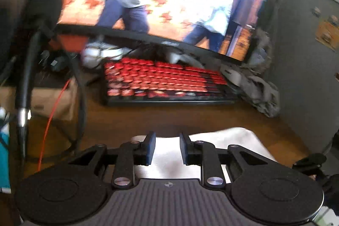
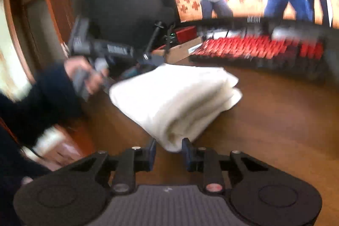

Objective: Fold clothes

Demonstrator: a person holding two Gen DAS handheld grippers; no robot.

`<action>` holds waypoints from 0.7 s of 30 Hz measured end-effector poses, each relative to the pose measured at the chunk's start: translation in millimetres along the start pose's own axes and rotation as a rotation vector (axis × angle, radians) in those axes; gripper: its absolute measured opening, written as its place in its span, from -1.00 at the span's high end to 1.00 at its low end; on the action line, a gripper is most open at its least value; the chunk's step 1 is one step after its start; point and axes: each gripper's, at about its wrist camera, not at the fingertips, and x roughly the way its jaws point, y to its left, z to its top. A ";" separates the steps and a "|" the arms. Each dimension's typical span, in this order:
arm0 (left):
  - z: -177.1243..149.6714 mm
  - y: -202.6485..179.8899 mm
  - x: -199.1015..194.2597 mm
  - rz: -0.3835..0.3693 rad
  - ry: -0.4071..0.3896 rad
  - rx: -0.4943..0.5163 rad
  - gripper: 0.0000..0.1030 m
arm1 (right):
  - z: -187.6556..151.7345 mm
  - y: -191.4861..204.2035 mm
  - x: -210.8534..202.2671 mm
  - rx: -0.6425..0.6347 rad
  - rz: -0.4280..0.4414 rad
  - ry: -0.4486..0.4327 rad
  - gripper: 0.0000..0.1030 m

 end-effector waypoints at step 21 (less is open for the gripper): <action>-14.1 -96.3 38.0 -0.138 0.207 0.228 0.54 | -0.5 20.4 -28.4 -0.282 0.010 -0.038 0.93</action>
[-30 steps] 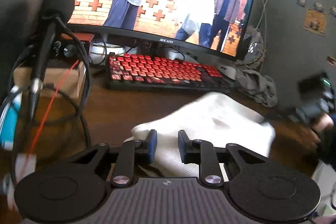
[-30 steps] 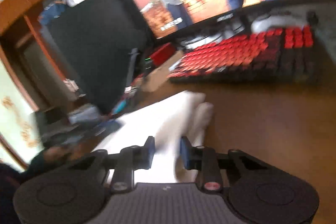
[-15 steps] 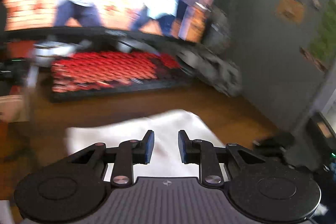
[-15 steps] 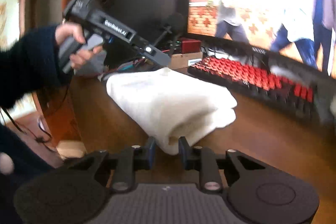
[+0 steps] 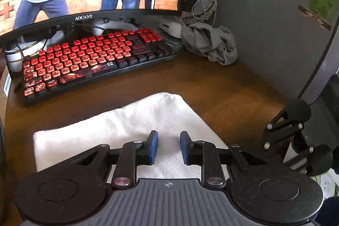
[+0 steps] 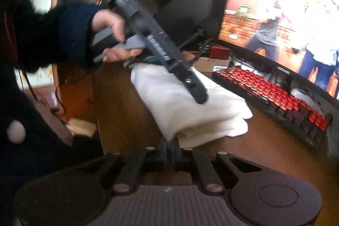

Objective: Fold clothes

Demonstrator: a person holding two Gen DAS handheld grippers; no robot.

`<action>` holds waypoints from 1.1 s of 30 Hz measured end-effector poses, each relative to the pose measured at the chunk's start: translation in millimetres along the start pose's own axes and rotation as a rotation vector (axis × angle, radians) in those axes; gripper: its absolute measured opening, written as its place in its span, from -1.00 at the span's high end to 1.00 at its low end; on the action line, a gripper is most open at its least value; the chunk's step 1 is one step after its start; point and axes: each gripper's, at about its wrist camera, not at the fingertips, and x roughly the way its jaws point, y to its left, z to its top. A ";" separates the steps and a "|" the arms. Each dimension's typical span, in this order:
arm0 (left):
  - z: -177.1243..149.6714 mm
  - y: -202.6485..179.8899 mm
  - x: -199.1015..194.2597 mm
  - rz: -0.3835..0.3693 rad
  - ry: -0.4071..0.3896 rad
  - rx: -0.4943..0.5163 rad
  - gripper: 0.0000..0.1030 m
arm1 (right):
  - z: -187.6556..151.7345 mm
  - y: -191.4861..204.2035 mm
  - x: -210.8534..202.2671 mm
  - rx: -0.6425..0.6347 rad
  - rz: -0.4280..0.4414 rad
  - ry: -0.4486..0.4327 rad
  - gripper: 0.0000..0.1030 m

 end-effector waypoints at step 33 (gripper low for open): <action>-56.3 -5.3 -26.1 0.039 -0.039 0.040 0.57 | 36.0 16.7 53.7 0.245 -0.211 0.039 0.97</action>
